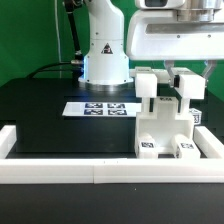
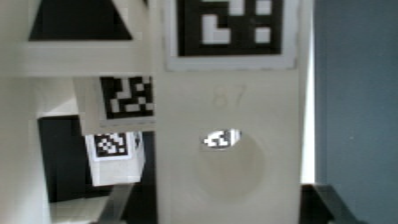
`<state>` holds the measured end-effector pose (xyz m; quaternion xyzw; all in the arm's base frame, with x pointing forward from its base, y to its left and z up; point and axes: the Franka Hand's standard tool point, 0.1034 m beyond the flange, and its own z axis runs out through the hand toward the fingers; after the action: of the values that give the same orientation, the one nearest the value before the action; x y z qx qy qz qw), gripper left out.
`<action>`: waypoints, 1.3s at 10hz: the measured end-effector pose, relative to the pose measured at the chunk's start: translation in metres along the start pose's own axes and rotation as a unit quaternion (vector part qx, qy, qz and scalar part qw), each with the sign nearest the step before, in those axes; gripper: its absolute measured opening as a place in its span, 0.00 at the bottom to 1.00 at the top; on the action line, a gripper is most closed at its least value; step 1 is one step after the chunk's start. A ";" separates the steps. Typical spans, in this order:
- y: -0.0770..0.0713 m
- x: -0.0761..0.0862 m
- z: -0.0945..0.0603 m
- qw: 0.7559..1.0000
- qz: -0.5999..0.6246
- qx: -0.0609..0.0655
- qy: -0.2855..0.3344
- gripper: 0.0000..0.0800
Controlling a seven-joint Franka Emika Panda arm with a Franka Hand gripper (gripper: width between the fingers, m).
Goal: Assemble chair
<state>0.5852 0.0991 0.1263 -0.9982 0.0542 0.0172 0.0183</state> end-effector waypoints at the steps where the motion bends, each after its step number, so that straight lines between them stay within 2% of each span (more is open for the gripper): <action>1: -0.002 -0.001 0.000 1.000 -0.001 0.000 -0.001 0.36; 6: -0.005 -0.004 0.002 1.000 0.003 0.000 0.000 0.36; 13: -0.002 -0.002 0.001 1.000 0.006 0.000 0.008 0.36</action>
Offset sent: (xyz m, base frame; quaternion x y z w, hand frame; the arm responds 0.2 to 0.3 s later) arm -0.0088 0.0029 0.0039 0.0015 0.0000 -0.0006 1.0000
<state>0.5837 0.1011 0.1250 -0.9980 0.0603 0.0089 0.0181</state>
